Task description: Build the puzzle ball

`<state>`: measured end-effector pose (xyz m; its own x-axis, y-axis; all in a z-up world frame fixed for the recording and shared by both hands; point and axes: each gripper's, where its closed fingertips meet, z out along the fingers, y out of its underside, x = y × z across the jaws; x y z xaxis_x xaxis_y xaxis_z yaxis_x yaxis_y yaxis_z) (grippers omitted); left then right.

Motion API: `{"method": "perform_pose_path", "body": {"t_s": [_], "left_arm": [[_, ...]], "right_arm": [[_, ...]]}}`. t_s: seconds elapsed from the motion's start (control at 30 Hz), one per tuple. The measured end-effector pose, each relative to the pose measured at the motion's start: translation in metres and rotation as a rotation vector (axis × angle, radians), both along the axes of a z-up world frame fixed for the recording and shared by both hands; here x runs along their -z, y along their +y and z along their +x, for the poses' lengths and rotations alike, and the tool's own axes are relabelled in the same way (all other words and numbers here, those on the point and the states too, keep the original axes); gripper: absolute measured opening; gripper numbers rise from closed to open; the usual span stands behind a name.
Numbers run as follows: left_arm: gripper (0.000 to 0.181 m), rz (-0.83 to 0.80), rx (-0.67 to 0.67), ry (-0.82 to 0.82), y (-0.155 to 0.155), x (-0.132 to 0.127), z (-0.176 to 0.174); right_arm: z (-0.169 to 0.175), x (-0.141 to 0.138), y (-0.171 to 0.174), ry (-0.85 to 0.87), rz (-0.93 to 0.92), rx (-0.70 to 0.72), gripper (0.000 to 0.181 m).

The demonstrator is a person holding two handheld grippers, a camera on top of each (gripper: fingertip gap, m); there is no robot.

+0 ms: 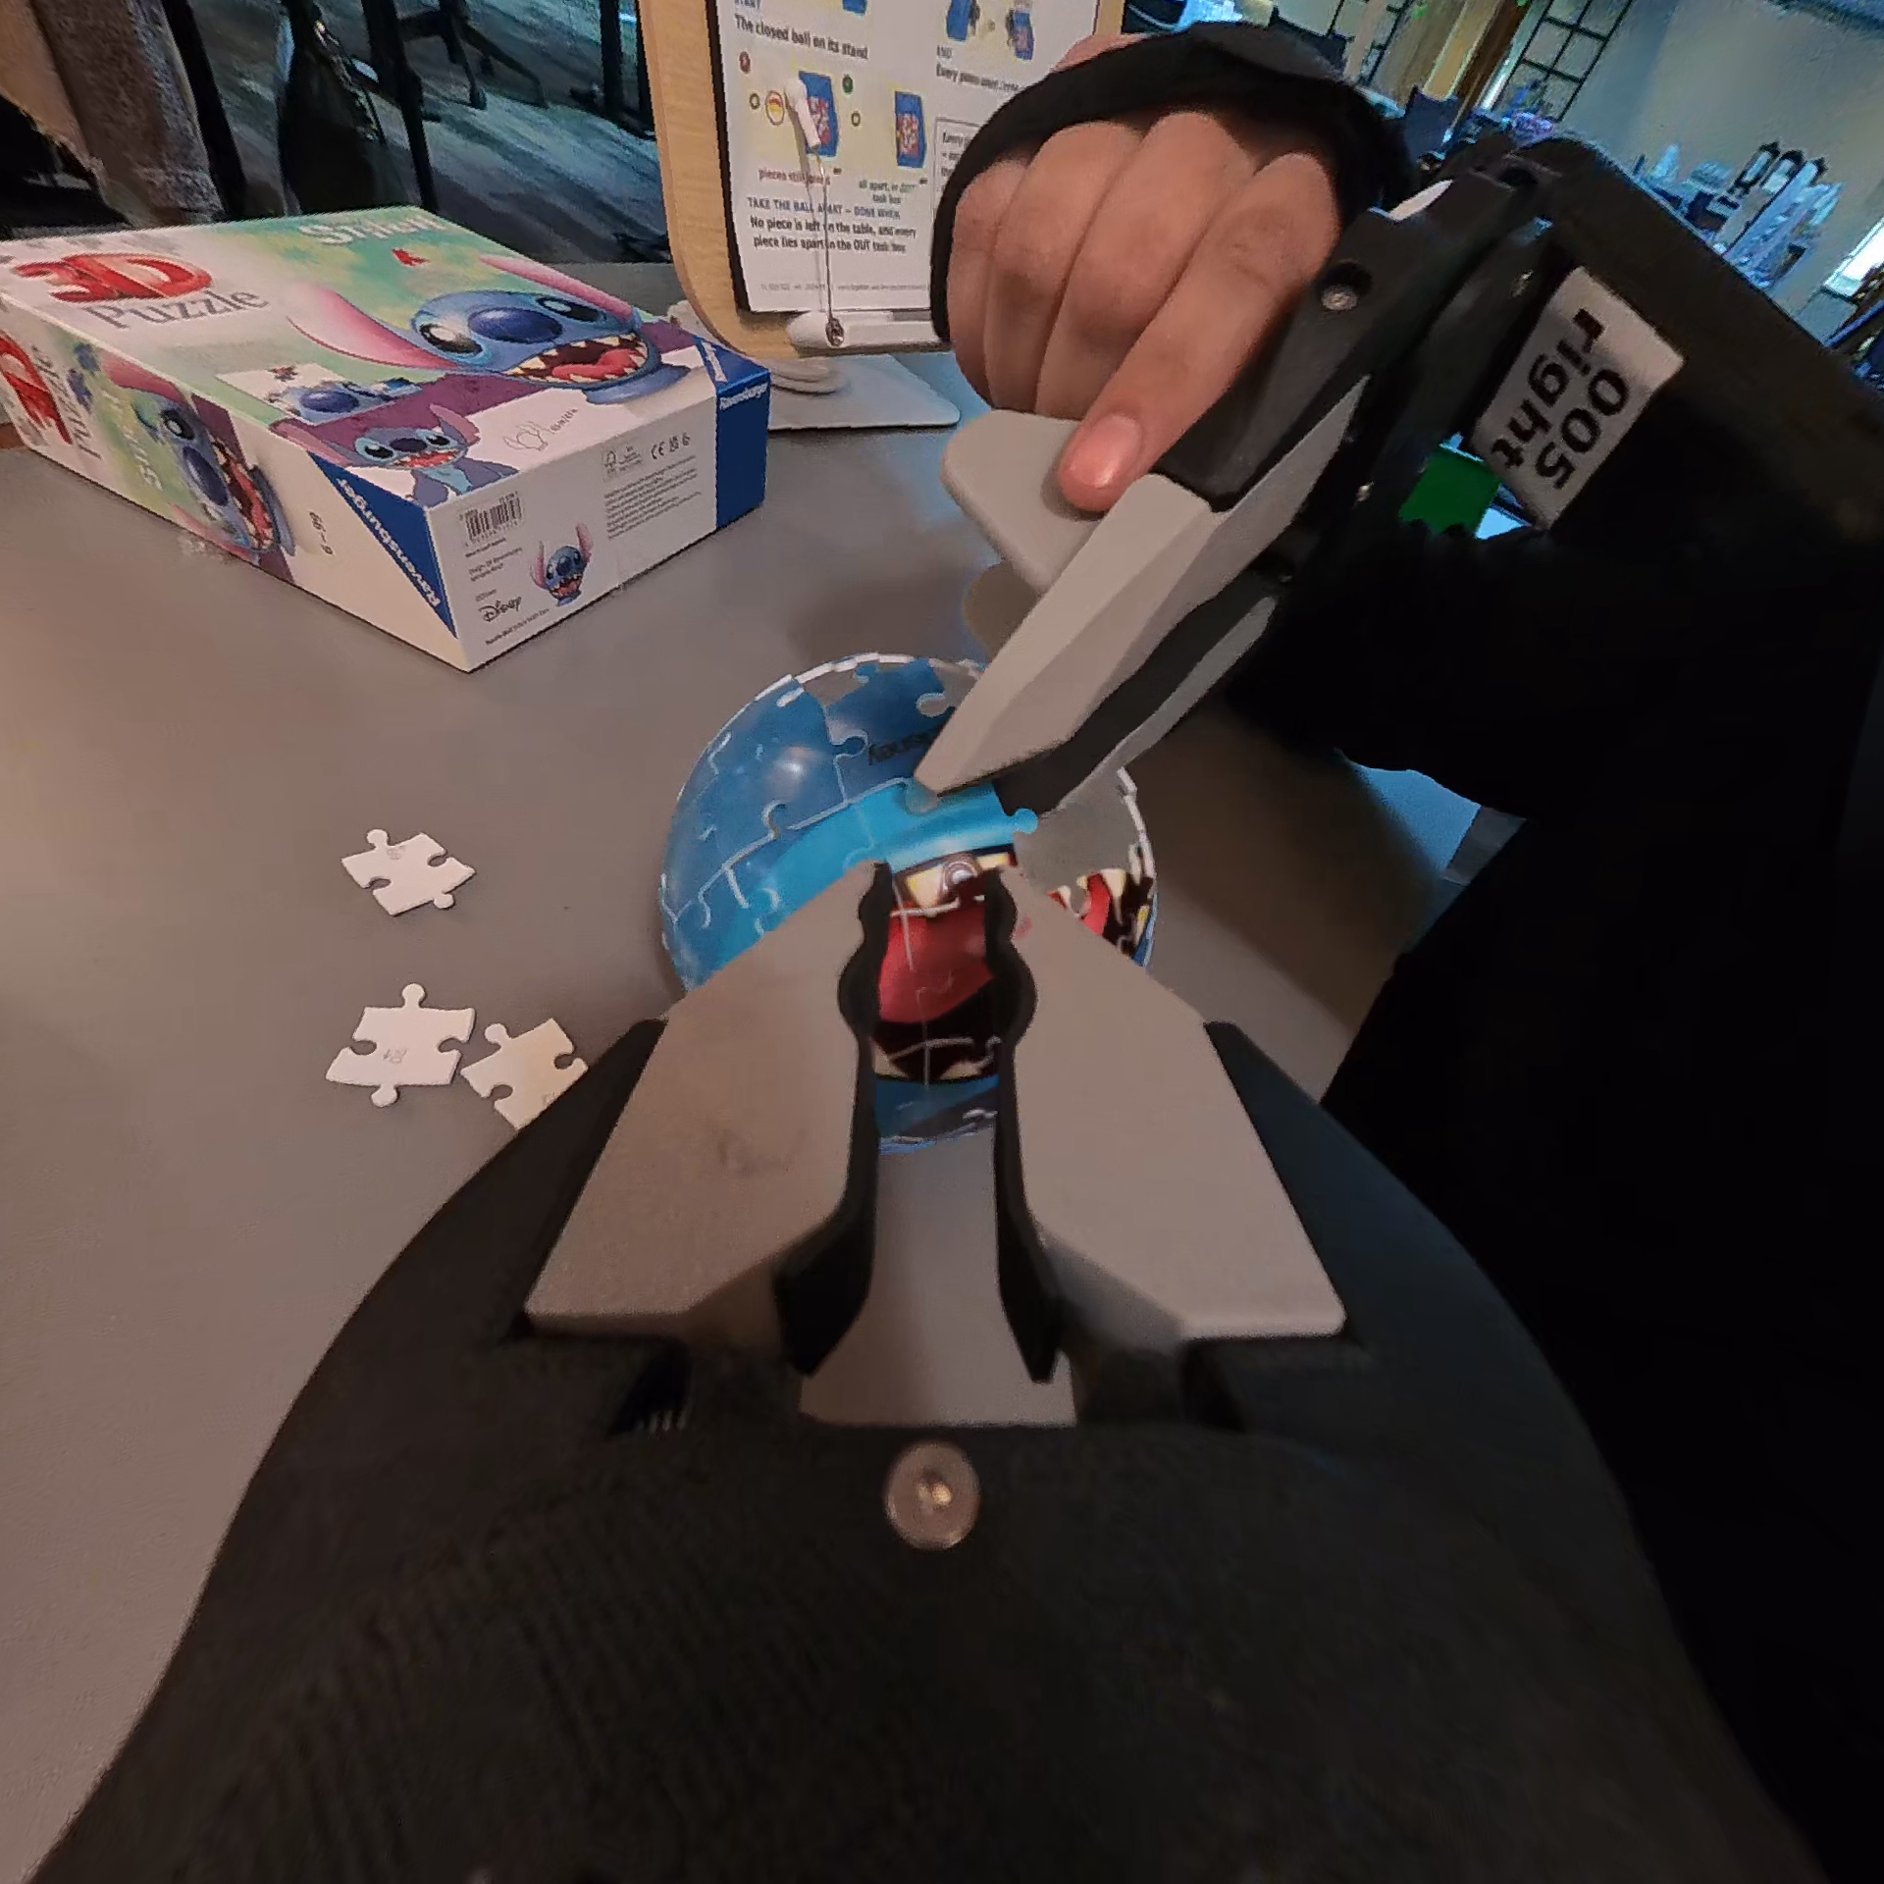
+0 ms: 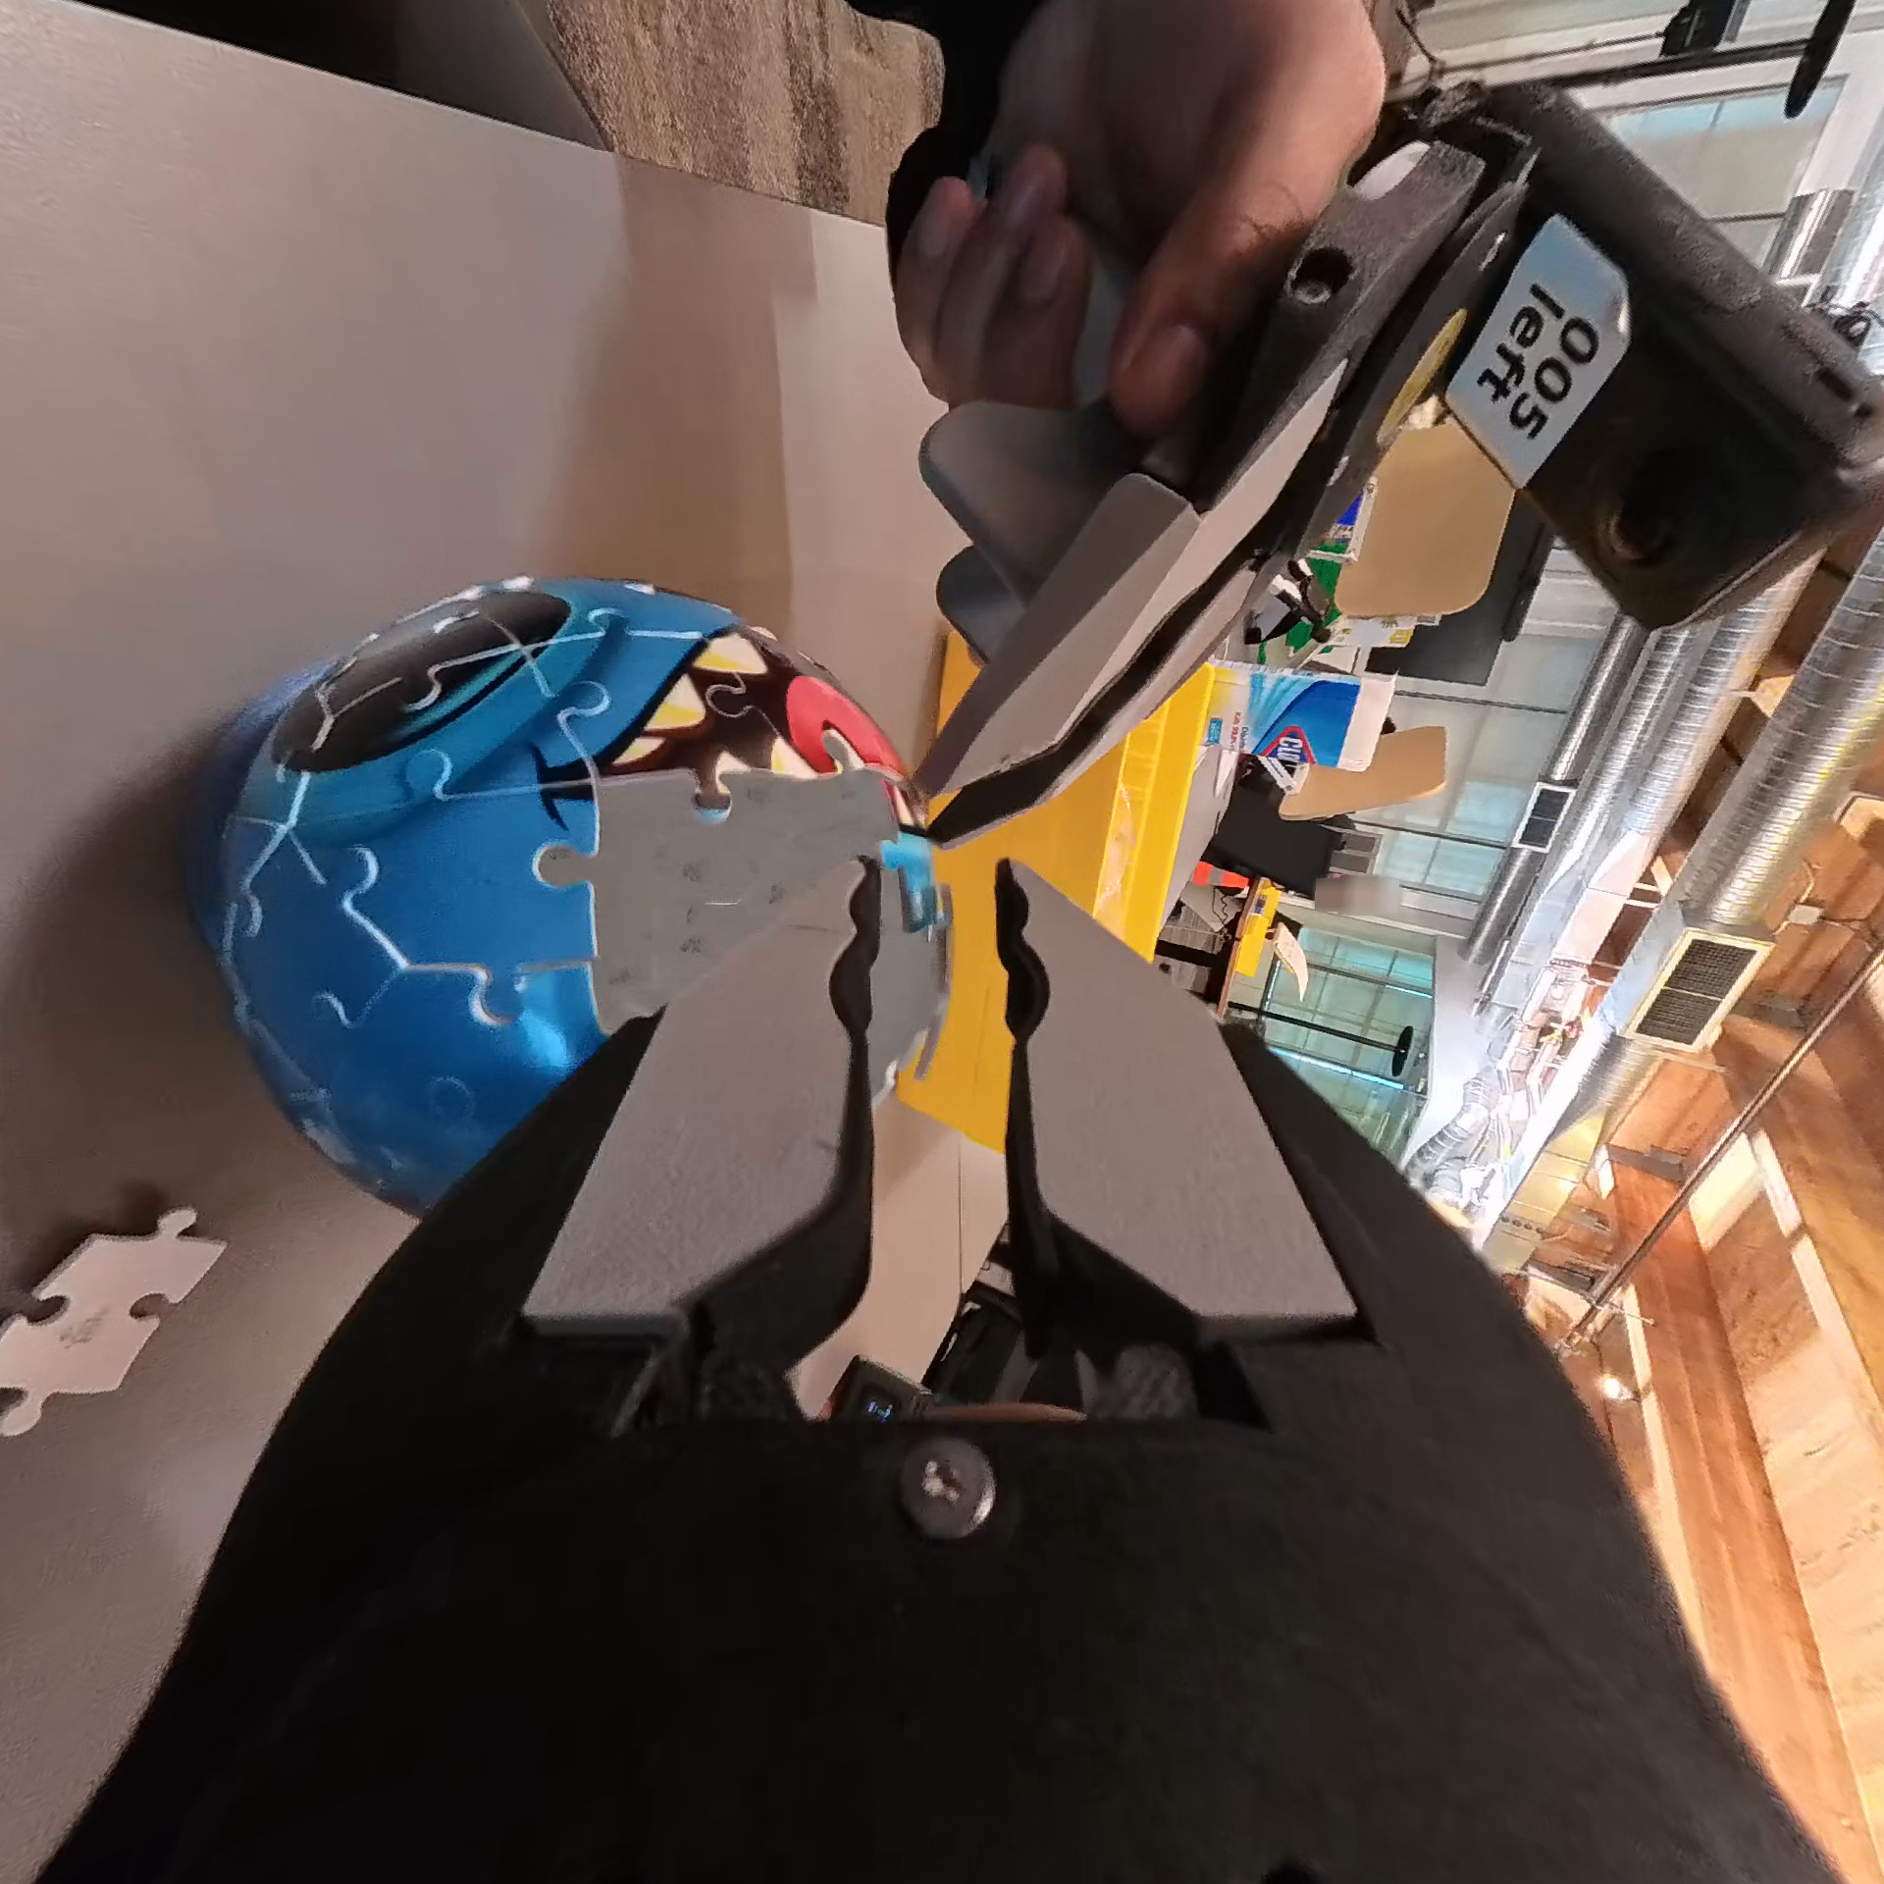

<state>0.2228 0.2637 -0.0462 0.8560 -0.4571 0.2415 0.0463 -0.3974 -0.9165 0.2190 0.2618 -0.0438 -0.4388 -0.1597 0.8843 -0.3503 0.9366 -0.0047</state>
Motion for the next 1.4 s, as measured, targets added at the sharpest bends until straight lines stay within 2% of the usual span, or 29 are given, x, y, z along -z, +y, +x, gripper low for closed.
{"method": "perform_pose_path", "body": {"t_s": [0.2,0.27,0.9,1.07,1.23,1.4], "left_arm": [[0.013,0.002,0.009,-0.005,0.001,-0.001,0.002],[0.013,0.003,0.007,0.001,0.001,-0.001,0.001],[0.014,0.03,-0.003,0.044,0.001,0.0,0.005],[0.02,0.044,-0.045,0.073,0.003,-0.005,0.01],[0.027,0.017,-0.15,0.211,0.009,0.001,0.005],[0.025,0.006,-0.223,0.309,0.011,0.003,0.004]], "right_arm": [[-0.007,0.004,0.007,-0.018,-0.03,0.018,0.015],[-0.005,0.006,0.006,-0.035,-0.037,-0.001,0.008],[-0.009,0.005,0.008,-0.012,-0.105,-0.049,0.001],[-0.01,0.004,0.009,0.004,-0.094,-0.041,0.001],[-0.01,0.004,0.008,0.015,-0.092,-0.045,0.001],[-0.01,0.004,0.009,0.016,-0.101,-0.039,0.001]]}}
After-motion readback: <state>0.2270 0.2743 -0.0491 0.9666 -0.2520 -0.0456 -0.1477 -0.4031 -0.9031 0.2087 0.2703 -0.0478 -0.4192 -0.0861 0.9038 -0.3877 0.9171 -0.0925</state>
